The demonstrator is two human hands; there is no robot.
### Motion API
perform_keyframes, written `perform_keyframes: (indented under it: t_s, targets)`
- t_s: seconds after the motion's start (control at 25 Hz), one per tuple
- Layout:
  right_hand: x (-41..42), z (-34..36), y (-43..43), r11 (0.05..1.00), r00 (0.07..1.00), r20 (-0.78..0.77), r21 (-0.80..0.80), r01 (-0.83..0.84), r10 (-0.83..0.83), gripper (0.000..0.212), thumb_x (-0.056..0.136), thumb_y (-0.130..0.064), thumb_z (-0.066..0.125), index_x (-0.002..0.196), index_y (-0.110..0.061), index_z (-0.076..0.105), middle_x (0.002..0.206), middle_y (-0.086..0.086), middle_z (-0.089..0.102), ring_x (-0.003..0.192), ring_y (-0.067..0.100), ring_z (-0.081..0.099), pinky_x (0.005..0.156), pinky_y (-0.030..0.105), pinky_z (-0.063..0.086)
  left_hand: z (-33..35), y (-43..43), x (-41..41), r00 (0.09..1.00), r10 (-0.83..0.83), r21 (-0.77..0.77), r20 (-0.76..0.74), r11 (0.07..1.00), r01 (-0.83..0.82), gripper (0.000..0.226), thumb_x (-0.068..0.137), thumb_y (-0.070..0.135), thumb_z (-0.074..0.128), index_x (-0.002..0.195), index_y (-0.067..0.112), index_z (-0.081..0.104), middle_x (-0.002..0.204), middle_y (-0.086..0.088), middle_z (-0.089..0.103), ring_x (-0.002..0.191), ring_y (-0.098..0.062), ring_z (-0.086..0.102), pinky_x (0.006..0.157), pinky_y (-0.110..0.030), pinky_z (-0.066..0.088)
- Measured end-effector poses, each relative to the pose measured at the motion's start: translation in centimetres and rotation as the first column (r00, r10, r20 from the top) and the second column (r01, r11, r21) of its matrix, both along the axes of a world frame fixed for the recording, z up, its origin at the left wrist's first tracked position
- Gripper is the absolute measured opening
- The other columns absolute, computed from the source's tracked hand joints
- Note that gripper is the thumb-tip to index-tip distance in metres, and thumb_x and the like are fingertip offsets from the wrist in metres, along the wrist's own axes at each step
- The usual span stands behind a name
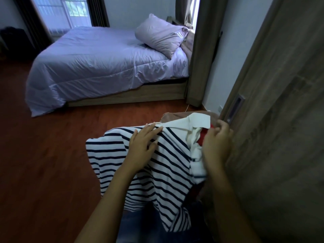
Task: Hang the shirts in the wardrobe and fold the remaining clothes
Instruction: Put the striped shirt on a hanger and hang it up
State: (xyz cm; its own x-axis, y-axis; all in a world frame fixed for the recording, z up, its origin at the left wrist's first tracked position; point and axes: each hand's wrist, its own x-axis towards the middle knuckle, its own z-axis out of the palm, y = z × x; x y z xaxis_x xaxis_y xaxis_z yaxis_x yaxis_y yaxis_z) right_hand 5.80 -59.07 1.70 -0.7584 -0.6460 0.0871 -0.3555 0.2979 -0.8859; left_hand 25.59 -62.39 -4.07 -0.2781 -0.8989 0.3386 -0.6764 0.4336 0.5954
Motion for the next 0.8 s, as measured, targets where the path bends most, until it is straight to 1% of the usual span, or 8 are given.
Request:
perform_keyframes:
  t_s: [0.12, 0.28, 0.36, 0.44, 0.56, 0.64, 0.72, 0.8]
  targets:
    - [0.8, 0.3, -3.6, 0.986, 0.988, 0.101, 0.104, -0.128, 0.118, 0.058, 0.089, -0.049, 0.048, 0.136, -0.020, 0.029, 0.125, 0.002, 0.049, 0.111, 0.023, 0.052, 0.091, 0.044, 0.046, -0.1, 0.0, 0.1, 0.999, -0.022, 0.039, -0.024, 0.999, 0.023, 0.051, 0.091, 0.016, 0.044, 0.137, 0.037, 0.039, 0.152, 0.007, 0.029, 0.138, -0.002, 0.013, 0.114, -0.039, -0.002]
    - [2.4, 0.5, -6.8, 0.891, 0.972, 0.167, 0.399, -0.218, 0.163, 0.087, 0.076, -0.060, 0.056, 0.144, -0.030, 0.010, 0.142, 0.019, 0.028, 0.123, 0.039, 0.037, 0.094, 0.055, 0.043, 0.1, 0.3, 0.0, 0.997, -0.026, 0.078, -0.066, 0.996, 0.031, 0.054, 0.084, 0.021, 0.040, 0.136, 0.037, 0.041, 0.151, 0.008, 0.029, 0.139, -0.003, 0.012, 0.114, -0.037, -0.003]
    - [3.0, 0.6, -7.6, 0.823, 0.978, 0.058, 0.532, -0.199, 0.199, 0.081, 0.081, -0.049, 0.058, 0.146, -0.022, 0.017, 0.144, 0.020, 0.022, 0.127, 0.038, 0.031, 0.100, 0.052, 0.038, 0.2, 0.2, 0.3, 0.997, -0.028, 0.086, -0.076, 0.996, 0.035, 0.054, 0.087, 0.017, 0.043, 0.137, 0.036, 0.041, 0.151, 0.008, 0.029, 0.139, -0.002, 0.011, 0.114, -0.038, -0.003]
    - [3.1, 0.8, -7.5, 0.808, 0.944, -0.194, 0.579, -0.109, 0.266, 0.057, 0.088, -0.035, 0.055, 0.138, -0.012, 0.039, 0.146, 0.019, 0.025, 0.131, 0.036, 0.027, 0.104, 0.048, 0.029, 0.2, 0.2, 0.2, 0.994, -0.017, 0.113, -0.105, 0.993, 0.029, 0.054, 0.090, 0.011, 0.047, 0.138, 0.034, 0.038, 0.151, 0.010, 0.030, 0.138, -0.001, 0.011, 0.117, -0.040, -0.003]
    - [2.4, 0.5, -6.7, 0.904, 0.821, -0.470, 0.410, -0.122, 0.325, 0.029, 0.095, -0.025, 0.048, 0.112, -0.006, 0.062, 0.136, 0.015, 0.043, 0.125, 0.031, 0.036, 0.099, 0.041, 0.032, 0.8, 0.4, 0.2, 0.992, 0.021, 0.191, -0.126, 0.982, 0.003, 0.053, 0.094, 0.015, 0.047, 0.143, 0.029, 0.032, 0.150, 0.008, 0.034, 0.138, -0.001, 0.018, 0.119, -0.042, 0.005]
    - [2.1, 0.8, -6.5, 0.945, 0.826, -0.458, 0.161, -0.286, 0.328, 0.028, 0.094, -0.020, 0.046, 0.104, -0.002, 0.065, 0.122, 0.014, 0.053, 0.113, 0.029, 0.046, 0.090, 0.034, 0.036, 1.6, 0.8, 0.4, 0.978, 0.054, 0.261, -0.200, 0.965, 0.001, 0.053, 0.095, 0.022, 0.047, 0.144, 0.029, 0.028, 0.146, 0.007, 0.040, 0.133, -0.009, 0.035, 0.115, -0.038, 0.024]
    - [2.4, 2.1, -5.4, 0.872, 0.853, -0.336, -0.146, -0.466, 0.400, 0.019, 0.093, -0.011, 0.048, 0.090, -0.002, 0.064, 0.107, 0.013, 0.057, 0.096, 0.019, 0.053, 0.076, 0.016, 0.036, 2.7, 1.6, 0.6, 0.940, 0.094, 0.286, -0.326, 0.958, 0.003, 0.053, 0.095, 0.026, 0.048, 0.144, 0.031, 0.027, 0.138, 0.010, 0.048, 0.118, -0.005, 0.050, 0.099, -0.026, 0.041]
    - [3.0, 3.7, -3.4, 0.744, 0.817, -0.270, -0.339, -0.576, 0.510, 0.014, 0.093, -0.007, 0.047, 0.084, -0.010, 0.058, 0.098, 0.007, 0.057, 0.083, 0.004, 0.051, 0.069, 0.005, 0.035, 4.1, 2.3, 0.2, 0.894, 0.136, 0.210, -0.426, 0.977, -0.048, 0.050, 0.095, 0.025, 0.048, 0.142, 0.030, 0.030, 0.129, 0.010, 0.054, 0.106, 0.006, 0.053, 0.085, -0.011, 0.043]
